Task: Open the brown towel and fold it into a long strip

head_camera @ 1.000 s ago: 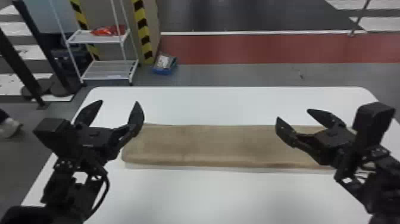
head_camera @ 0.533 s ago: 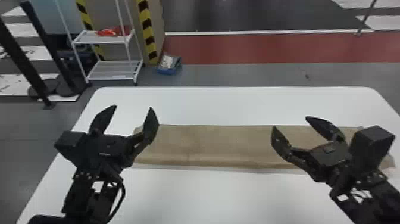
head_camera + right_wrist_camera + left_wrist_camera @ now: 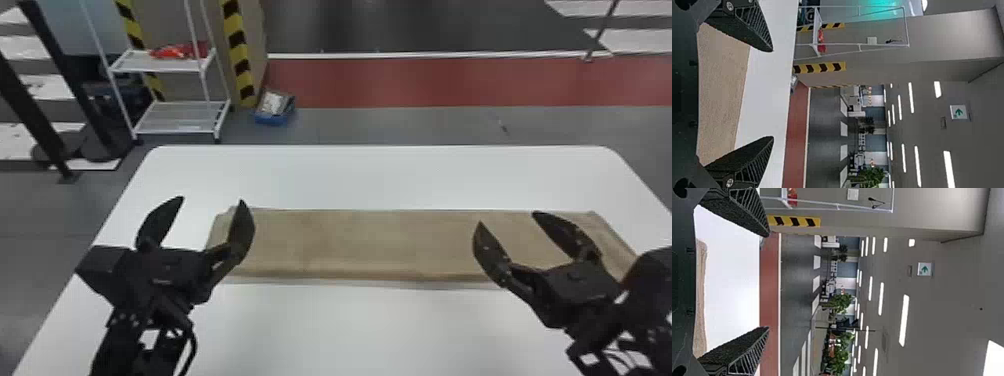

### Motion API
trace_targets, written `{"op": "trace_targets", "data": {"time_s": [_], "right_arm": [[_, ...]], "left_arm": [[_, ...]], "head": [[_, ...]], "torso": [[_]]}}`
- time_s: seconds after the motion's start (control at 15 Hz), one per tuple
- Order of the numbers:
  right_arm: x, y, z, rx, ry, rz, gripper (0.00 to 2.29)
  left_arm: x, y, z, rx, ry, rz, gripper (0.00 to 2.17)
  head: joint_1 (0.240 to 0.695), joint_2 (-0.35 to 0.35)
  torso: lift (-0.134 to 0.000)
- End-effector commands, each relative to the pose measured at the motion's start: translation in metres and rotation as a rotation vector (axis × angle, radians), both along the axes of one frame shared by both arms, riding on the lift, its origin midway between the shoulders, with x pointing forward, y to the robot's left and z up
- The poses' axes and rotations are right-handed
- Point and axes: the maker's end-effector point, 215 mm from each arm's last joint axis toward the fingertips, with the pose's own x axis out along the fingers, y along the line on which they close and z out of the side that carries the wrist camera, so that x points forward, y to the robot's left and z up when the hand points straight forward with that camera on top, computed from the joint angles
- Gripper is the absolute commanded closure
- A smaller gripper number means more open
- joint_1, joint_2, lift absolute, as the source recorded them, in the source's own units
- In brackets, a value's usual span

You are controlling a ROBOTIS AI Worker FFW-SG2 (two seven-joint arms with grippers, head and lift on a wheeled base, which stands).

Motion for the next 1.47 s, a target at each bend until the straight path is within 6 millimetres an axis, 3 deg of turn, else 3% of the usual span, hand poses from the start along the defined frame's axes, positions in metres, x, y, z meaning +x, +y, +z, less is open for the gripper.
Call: {"op": "trace_targets", "data": {"time_s": [0.0,0.73,1.4], "right_arm": [[-0.01,-0.002,-0.001,0.011,-0.011,-0.006,0.09],[-0.028,-0.018,-0.005,0.046,0.004,-0.047,0.09],[-0.037,-0.012,-0.006,0.062,-0.001,-0.041,0.09]], "left_arm": [[-0.011,0.0,-0.005,-0.003,-0.005,0.003,0.03],[-0.037,-0.002,-0.014,0.03,-0.012,0.011,0.03],[-0.037,0.001,-0.02,0.036,0.023,0.033,0.03]], "head": [[0.695,0.024],[0.695,0.008],[0.695,0.003]], "torso": [[-0.123],[-0.123],[-0.123]]}}
